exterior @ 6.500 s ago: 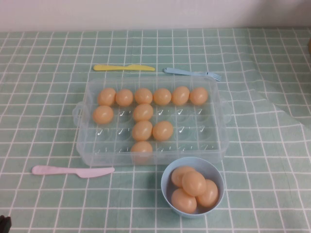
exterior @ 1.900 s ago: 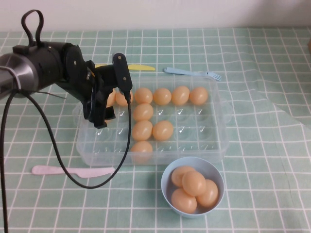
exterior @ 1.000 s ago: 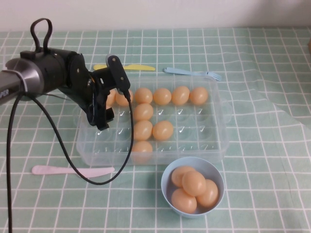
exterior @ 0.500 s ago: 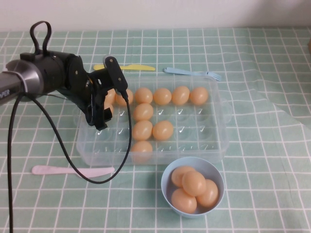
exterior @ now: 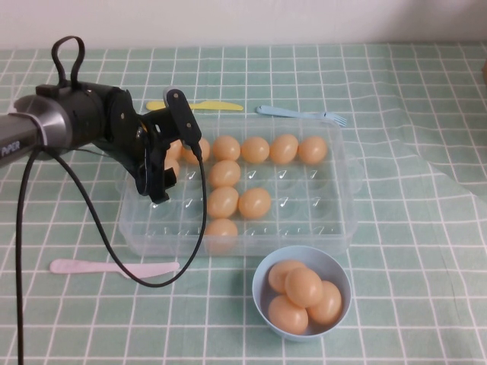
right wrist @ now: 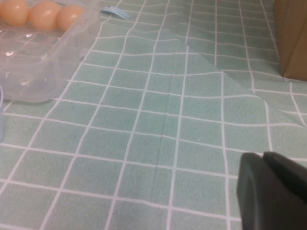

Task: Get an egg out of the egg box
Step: Pick up the egg from the plastic box, then place the egg in the bowl

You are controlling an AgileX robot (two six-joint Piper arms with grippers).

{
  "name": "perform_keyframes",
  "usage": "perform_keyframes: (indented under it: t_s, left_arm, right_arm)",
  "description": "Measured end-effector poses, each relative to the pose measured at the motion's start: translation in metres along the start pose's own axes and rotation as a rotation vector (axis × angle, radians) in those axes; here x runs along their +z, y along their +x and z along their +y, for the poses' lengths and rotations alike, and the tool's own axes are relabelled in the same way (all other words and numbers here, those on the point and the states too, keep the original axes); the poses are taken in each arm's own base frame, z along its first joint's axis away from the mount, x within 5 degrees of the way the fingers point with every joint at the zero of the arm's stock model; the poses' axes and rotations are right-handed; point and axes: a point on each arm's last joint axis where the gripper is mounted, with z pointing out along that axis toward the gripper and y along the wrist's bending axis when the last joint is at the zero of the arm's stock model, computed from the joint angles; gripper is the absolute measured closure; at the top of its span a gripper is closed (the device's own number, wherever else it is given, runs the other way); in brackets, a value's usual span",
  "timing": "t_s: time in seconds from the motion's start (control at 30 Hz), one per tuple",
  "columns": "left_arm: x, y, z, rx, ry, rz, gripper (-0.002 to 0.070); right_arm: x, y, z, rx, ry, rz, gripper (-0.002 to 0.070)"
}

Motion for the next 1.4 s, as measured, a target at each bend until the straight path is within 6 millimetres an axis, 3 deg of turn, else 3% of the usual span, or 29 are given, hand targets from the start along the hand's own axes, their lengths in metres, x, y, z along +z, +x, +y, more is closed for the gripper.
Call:
perform_keyframes:
  t_s: [0.23,0.57,0.8,1.0,1.2,1.4]
  left_arm:
    - [0.001,0.001,-0.001,0.0,0.014,0.012,0.0314]
    - [-0.007,0.001,-0.001,0.0,0.036,0.03,0.0314]
    - [-0.057,-0.013,0.005,-0.071,0.009,-0.068,0.0314]
    - [-0.105,-0.031,-0.005,-0.233,0.106,-0.205,0.0314]
    - [-0.141,-0.052,-0.034,-0.012,0.186,-0.252,0.0314]
    - [-0.152,-0.082,-0.072,0.176,0.251,-0.301,0.0314]
  right_arm:
    - [0.0,0.0,0.0,0.0,0.0,0.0,0.0694]
    - [0.0,0.0,0.0,0.0,0.0,0.0,0.0694]
    - [0.0,0.0,0.0,0.0,0.0,0.0,0.0694]
    - [0.0,0.0,0.0,0.0,0.0,0.0,0.0694]
    - [0.0,0.0,0.0,0.0,0.0,0.0,0.0694]
    - [0.0,0.0,0.0,0.0,0.0,0.0,0.0694]
